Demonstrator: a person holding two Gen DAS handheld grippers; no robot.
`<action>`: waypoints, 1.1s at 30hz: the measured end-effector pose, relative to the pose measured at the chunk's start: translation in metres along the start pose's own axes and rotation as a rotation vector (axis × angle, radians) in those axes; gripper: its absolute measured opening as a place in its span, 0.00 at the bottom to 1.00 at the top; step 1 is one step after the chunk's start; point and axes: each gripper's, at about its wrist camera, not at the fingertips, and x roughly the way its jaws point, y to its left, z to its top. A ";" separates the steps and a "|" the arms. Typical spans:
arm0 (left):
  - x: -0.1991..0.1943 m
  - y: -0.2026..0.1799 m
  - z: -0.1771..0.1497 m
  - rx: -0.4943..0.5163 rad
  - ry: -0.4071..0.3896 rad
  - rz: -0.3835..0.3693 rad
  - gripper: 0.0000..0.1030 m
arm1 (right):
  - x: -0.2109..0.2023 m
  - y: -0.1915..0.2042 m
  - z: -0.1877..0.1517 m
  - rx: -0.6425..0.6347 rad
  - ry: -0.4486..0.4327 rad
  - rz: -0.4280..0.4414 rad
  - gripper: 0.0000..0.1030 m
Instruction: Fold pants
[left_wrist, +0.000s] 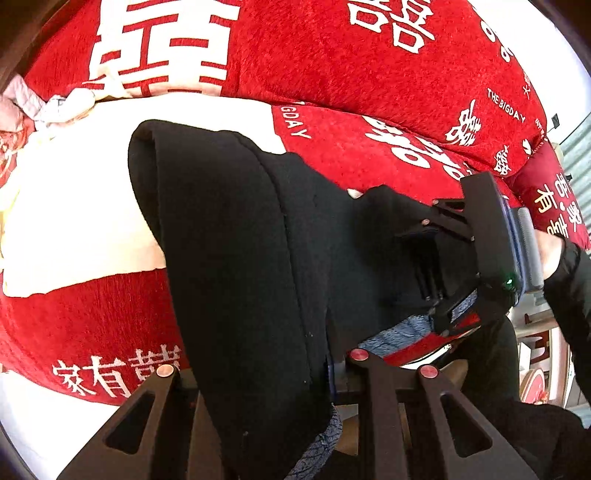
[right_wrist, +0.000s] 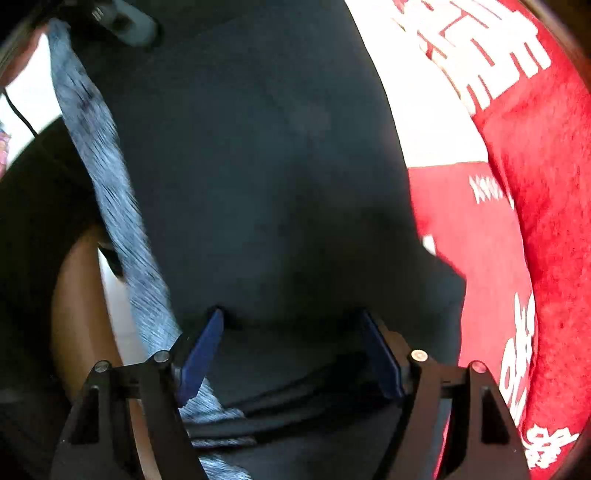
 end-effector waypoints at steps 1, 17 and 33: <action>-0.003 -0.006 0.002 0.007 -0.004 0.006 0.23 | 0.004 0.001 0.001 -0.001 0.007 -0.008 0.76; -0.031 -0.079 0.020 0.076 -0.019 0.039 0.23 | 0.013 -0.038 -0.019 0.069 0.014 -0.058 0.93; 0.037 -0.261 0.065 0.289 0.103 -0.038 0.22 | -0.114 -0.034 -0.219 0.539 -0.170 -0.381 0.93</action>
